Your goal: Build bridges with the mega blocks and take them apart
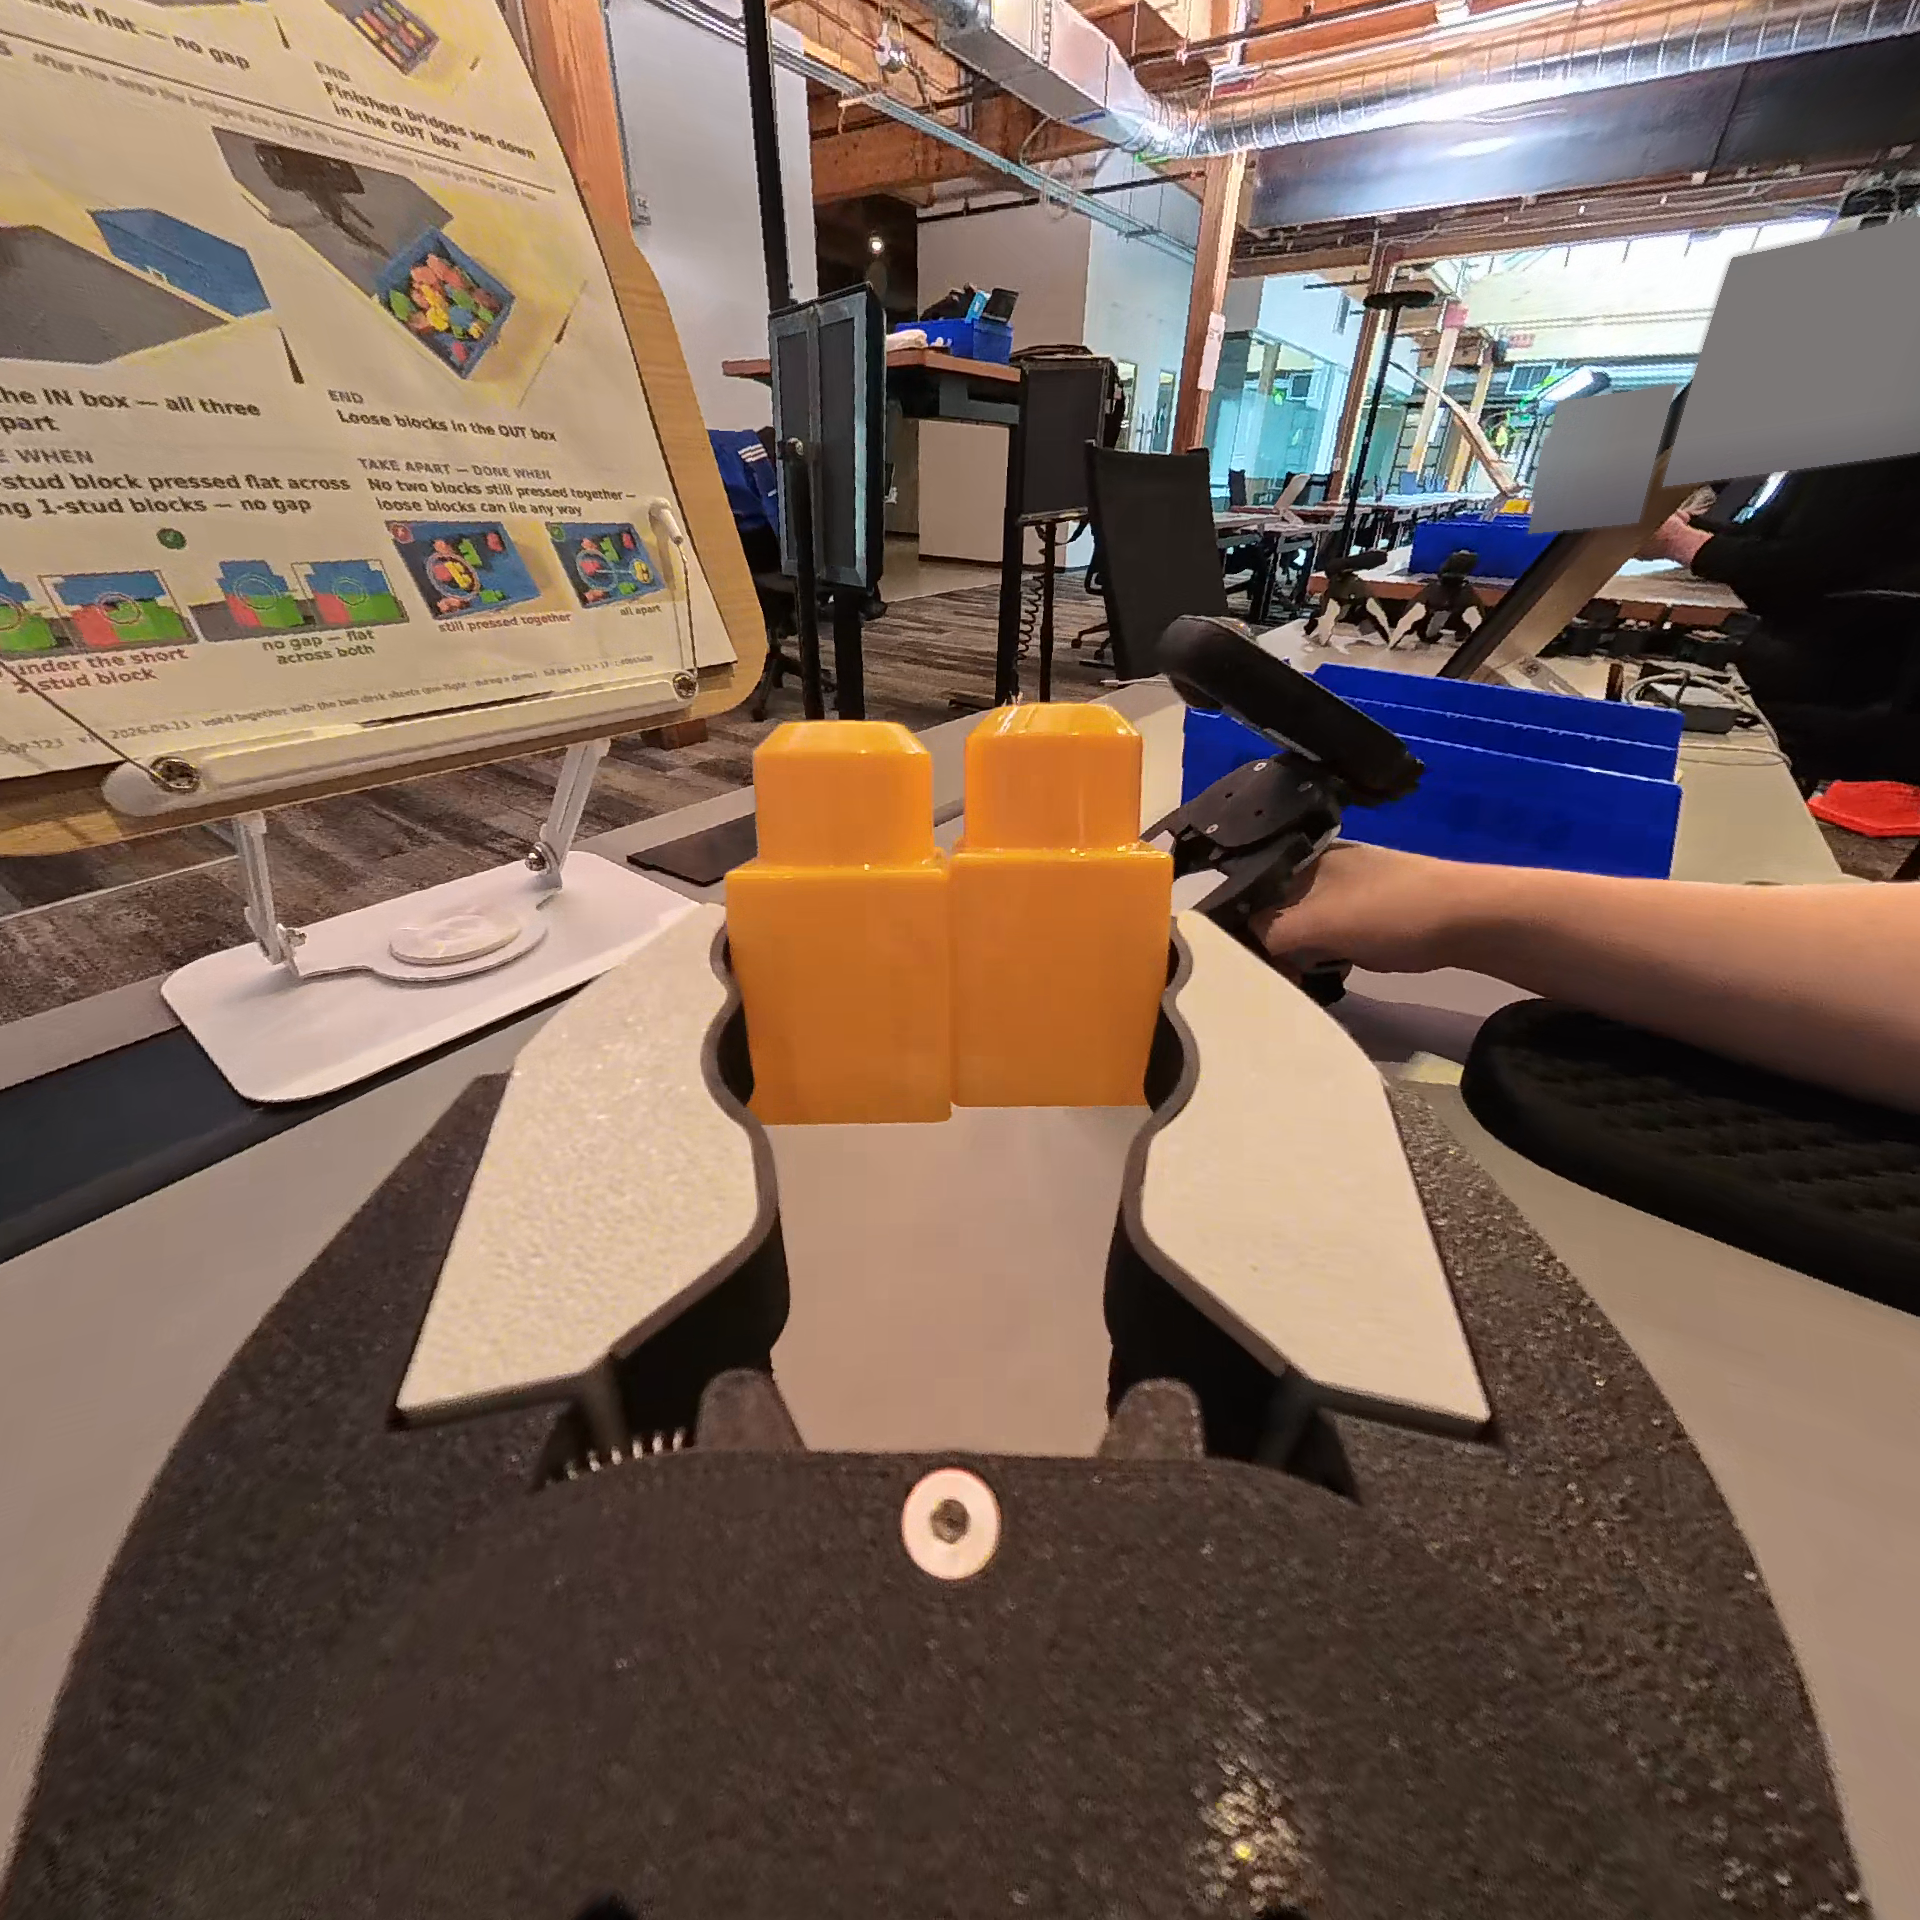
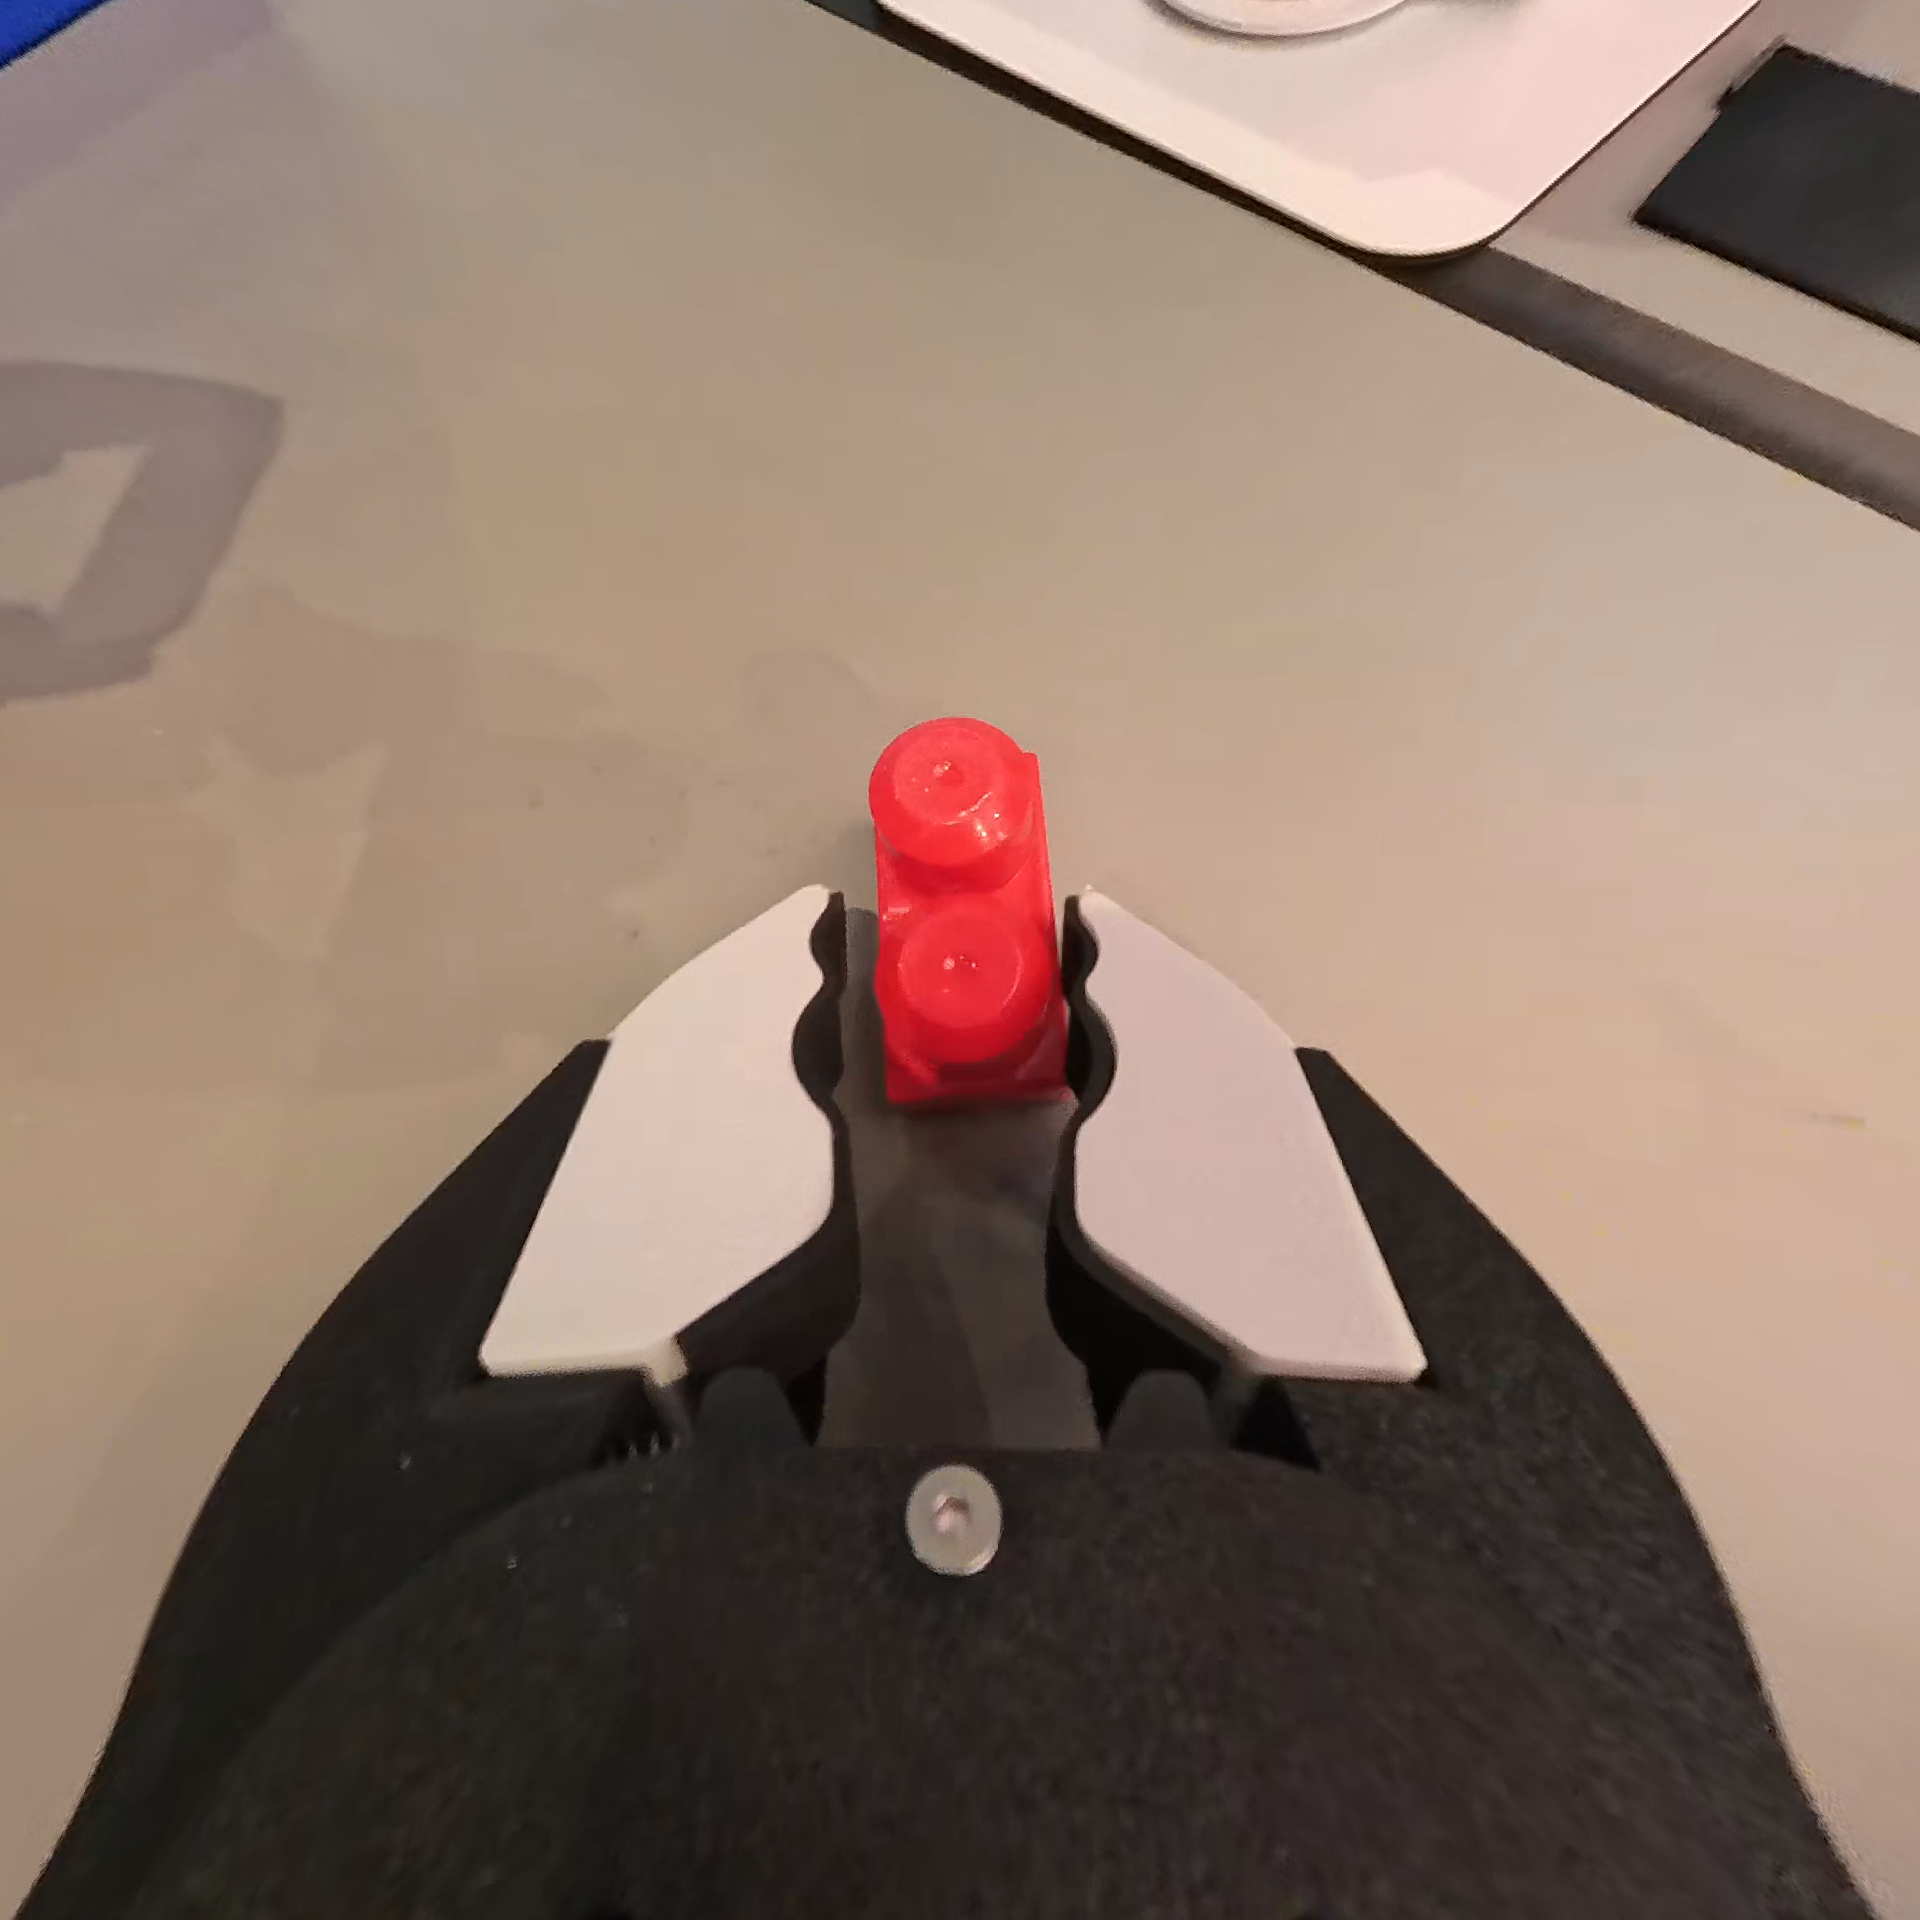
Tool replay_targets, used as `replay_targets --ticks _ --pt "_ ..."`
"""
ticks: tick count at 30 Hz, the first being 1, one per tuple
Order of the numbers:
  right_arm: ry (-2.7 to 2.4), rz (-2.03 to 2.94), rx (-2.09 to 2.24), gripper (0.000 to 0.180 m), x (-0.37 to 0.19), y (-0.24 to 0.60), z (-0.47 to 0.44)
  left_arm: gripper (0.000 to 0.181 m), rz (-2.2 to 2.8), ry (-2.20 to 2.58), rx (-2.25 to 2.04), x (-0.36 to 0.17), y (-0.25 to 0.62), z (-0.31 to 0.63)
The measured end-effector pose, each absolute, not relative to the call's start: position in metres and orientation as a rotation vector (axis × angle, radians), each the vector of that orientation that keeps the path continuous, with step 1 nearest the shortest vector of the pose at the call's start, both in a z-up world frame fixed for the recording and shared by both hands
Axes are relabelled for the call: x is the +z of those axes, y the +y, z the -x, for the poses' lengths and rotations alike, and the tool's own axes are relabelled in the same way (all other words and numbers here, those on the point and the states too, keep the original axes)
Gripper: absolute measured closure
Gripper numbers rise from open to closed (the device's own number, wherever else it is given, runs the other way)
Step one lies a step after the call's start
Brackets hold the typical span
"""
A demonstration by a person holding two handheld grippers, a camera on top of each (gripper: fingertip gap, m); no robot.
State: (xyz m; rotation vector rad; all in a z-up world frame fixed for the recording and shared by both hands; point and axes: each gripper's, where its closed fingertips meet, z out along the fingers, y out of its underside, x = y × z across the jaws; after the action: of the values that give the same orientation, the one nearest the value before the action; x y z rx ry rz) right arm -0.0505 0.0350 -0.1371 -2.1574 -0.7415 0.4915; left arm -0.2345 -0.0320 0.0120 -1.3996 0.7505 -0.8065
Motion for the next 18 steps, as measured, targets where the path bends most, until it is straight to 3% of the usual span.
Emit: replay_targets --ticks 13,18 --pt "-0.866 2.127 0.309 0.146 -0.135 0.034 0.051 0.106 1.404 0.765 -0.777 0.01 -0.033 0.232" --pt "-0.764 1.988 0.475 0.147 -0.043 0.026 0.096 0.106 1.401 0.732 -0.696 0.01 -0.026 0.238"
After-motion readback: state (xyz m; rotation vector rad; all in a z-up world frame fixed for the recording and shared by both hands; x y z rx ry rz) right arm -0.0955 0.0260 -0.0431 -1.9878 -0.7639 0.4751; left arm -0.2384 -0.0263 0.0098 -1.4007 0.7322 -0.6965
